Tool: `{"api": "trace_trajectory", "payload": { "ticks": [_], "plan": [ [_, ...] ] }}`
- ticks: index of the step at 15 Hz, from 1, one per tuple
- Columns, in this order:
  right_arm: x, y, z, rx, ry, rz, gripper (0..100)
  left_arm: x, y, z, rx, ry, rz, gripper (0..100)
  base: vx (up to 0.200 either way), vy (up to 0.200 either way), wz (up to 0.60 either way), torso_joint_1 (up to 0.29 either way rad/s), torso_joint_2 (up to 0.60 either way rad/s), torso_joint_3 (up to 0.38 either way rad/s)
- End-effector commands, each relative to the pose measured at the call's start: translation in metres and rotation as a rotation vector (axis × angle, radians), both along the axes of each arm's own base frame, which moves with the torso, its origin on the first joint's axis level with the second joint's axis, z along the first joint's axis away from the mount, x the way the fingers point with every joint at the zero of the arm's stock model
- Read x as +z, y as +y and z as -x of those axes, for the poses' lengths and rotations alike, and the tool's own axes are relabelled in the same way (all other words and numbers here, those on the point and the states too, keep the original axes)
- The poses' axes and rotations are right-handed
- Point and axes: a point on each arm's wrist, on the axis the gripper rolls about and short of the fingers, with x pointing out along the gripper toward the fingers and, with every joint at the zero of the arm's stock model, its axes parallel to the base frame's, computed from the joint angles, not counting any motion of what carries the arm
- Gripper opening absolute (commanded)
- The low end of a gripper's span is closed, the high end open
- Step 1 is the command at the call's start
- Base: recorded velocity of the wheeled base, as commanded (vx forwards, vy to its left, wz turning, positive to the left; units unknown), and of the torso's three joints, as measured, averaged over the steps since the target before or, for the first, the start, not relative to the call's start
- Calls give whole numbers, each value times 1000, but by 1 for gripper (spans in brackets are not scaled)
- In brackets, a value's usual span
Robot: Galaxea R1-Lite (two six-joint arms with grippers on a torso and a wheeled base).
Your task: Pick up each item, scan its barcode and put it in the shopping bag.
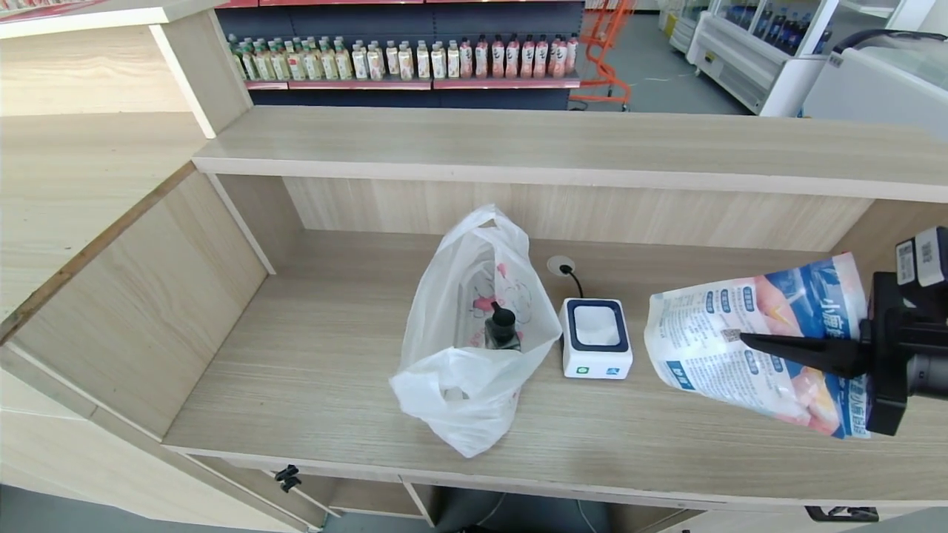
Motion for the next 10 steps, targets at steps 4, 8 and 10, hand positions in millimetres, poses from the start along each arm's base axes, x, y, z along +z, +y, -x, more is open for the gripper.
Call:
{"api": "trace_trajectory", "payload": {
  "ticks": [4, 8, 10],
  "plan": [
    [-15, 2, -33, -4, 6, 9, 0, 0, 0, 0, 1, -1, 6, 100, 100, 0, 0, 1, -1, 2],
    [-33, 3, -60, -1, -20, 90, 0, 0, 0, 0, 1, -1, 4, 100, 0, 0, 0, 0, 0, 0],
    [-41, 3, -68, 20, -34, 136, 0, 0, 0, 0, 1, -1, 6, 100, 0, 0, 0, 0, 0, 0]
  ]
}}
